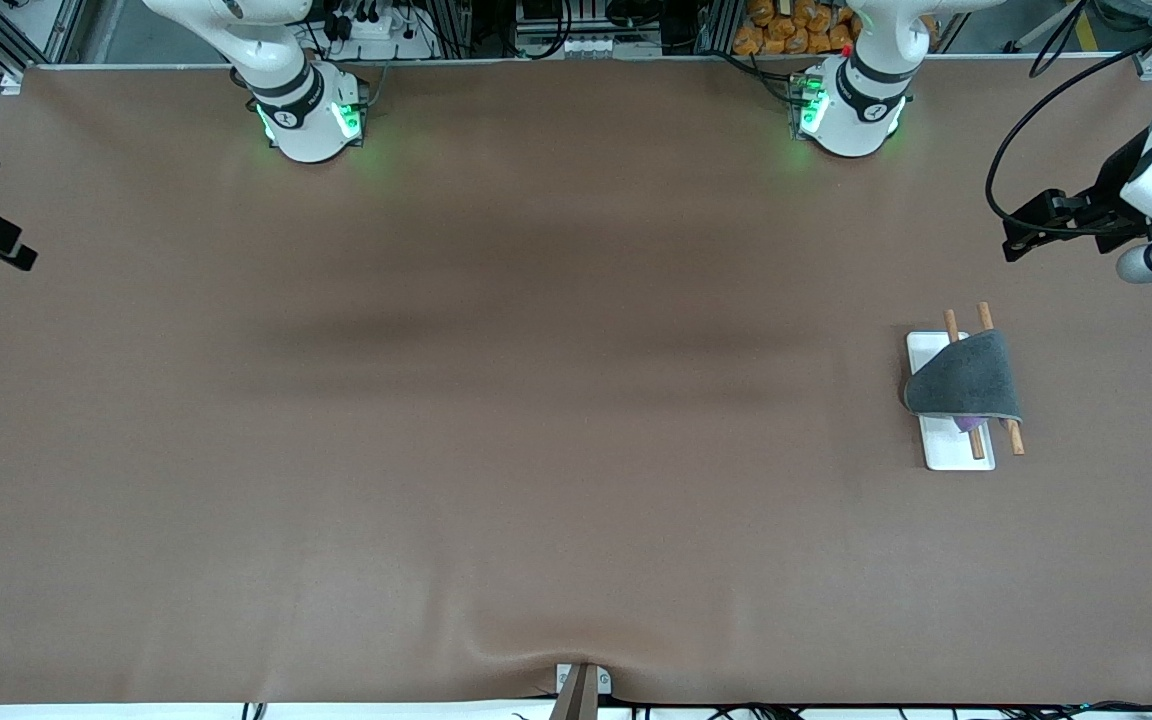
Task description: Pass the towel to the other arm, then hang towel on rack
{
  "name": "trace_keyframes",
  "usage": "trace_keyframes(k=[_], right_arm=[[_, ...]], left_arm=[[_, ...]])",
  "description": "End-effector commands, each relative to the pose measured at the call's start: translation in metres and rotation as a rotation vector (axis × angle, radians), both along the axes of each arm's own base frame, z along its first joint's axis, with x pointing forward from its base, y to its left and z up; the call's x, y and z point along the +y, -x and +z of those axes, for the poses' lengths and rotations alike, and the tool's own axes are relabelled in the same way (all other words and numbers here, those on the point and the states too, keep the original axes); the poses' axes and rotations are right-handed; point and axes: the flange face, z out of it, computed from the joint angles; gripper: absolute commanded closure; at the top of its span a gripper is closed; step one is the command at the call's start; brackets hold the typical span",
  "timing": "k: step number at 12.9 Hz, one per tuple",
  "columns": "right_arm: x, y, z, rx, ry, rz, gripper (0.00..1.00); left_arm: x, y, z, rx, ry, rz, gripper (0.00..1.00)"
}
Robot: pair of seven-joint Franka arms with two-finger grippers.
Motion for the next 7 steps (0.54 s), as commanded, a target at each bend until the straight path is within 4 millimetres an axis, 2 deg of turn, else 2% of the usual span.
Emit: trace_keyframes(k=[1, 3, 5, 7], right_arm=[[-0.008, 0.004, 0.009, -0.01, -0.002, -0.018, 0.0], [-0.016, 0.005, 0.009, -0.01, -0.003, -0.028, 0.0], [-0.015, 0.005, 0.01, -0.011, -0.002, -0.03, 0.0], [-0.018, 0.005, 0.009, -0.009, -0.005, -0.036, 0.0]], left_arm=[[0.005, 0.017, 0.009, 0.0, 0.005, 0.019, 0.0], [0.007, 0.021, 0.015, 0.0, 0.004, 0.021, 0.0], [0.01, 0.016, 0.022, -0.017, 0.008, 0.024, 0.0], [0.021, 0.015, 0.022, -0.017, 0.011, 0.036, 0.0]])
